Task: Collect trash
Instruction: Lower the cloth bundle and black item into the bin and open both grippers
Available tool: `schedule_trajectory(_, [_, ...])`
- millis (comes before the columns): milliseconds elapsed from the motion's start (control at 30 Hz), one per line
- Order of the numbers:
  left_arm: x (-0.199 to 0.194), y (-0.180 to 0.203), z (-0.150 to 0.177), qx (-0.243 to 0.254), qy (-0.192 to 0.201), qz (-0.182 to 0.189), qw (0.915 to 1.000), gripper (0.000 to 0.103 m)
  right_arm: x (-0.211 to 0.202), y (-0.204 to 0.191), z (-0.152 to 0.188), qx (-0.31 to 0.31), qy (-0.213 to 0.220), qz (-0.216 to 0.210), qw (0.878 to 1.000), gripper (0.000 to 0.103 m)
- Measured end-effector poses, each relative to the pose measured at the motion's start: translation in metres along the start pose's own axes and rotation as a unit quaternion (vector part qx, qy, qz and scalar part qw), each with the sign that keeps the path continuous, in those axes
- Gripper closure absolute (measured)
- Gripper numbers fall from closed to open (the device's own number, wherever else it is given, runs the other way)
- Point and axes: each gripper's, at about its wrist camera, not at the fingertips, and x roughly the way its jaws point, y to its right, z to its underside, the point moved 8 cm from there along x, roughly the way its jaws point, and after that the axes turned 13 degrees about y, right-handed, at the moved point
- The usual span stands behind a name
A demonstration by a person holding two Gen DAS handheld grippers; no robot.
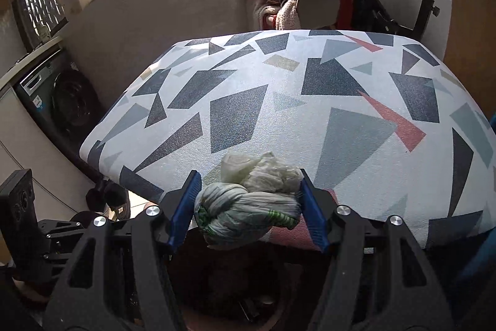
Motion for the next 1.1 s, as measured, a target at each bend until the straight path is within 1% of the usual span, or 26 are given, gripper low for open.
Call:
schedule_trajectory(33, [-0.001,0.001,-0.002,0.002,0.001,0.0,1.0,0.095,-0.002,-0.002,0.004,0.004,-0.002,-0.002,1.0,0.04])
schedule_trajectory(67, [-0.002,0.001,-0.004,0.003,0.003,-0.001,1.0,0.086,-0.003,-0.004,0.007,0.006,-0.004,-0.003,1.0,0.04])
schedule_trajectory(100, [-0.003,0.001,-0.007,0.002,0.007,-0.002,1.0,0.069,-0.004,-0.006,0.011,0.006,-0.006,-0.006,1.0,0.04])
schedule_trajectory(133, [-0.006,0.0,-0.009,0.0,0.014,-0.002,0.9999,0.062,-0.005,-0.01,0.015,0.003,-0.008,-0.007,1.0,0.04])
schedule_trajectory(167, [-0.008,0.0,-0.011,-0.003,0.02,-0.003,0.9998,0.058,-0.006,-0.012,0.02,-0.002,-0.011,-0.007,1.0,0.04])
schedule_trajectory(233, [-0.013,-0.002,-0.015,-0.008,0.029,-0.005,0.9995,0.056,-0.006,-0.019,0.031,-0.011,-0.022,-0.008,1.0,0.04])
schedule_trajectory(333, [-0.023,-0.007,-0.023,-0.014,0.049,-0.019,0.9985,0.05,-0.002,-0.027,0.053,-0.018,-0.045,-0.013,0.999,0.04])
schedule_trajectory(400, [-0.03,-0.011,-0.03,-0.016,0.063,-0.027,0.9975,0.043,0.0,-0.034,0.068,-0.022,-0.061,-0.017,0.998,0.04])
schedule_trajectory(500, [-0.039,-0.014,-0.039,-0.014,0.076,-0.03,0.9966,0.042,0.004,-0.047,0.089,-0.03,-0.084,-0.026,0.996,0.04])
schedule_trajectory(600, [-0.045,-0.019,-0.045,-0.003,0.083,-0.047,0.9954,0.039,0.009,-0.06,0.102,-0.046,-0.101,-0.034,0.993,0.04])
schedule_trajectory(700, [-0.049,-0.023,-0.048,-0.003,0.09,-0.058,0.9942,0.033,0.013,-0.07,0.11,-0.064,-0.112,-0.04,0.991,0.04])
schedule_trajectory(767, [-0.051,-0.026,-0.049,-0.007,0.092,-0.061,0.9938,0.031,0.014,-0.075,0.115,-0.071,-0.119,-0.043,0.989,0.04])
schedule_trajectory(933, [-0.051,-0.029,-0.048,-0.006,0.089,-0.067,0.9938,0.03,0.018,-0.08,0.123,-0.081,-0.133,-0.042,0.987,0.039])
schedule_trajectory(1100, [-0.051,-0.031,-0.046,-0.009,0.088,-0.071,0.9936,0.027,0.02,-0.08,0.125,-0.082,-0.137,-0.041,0.986,0.039])
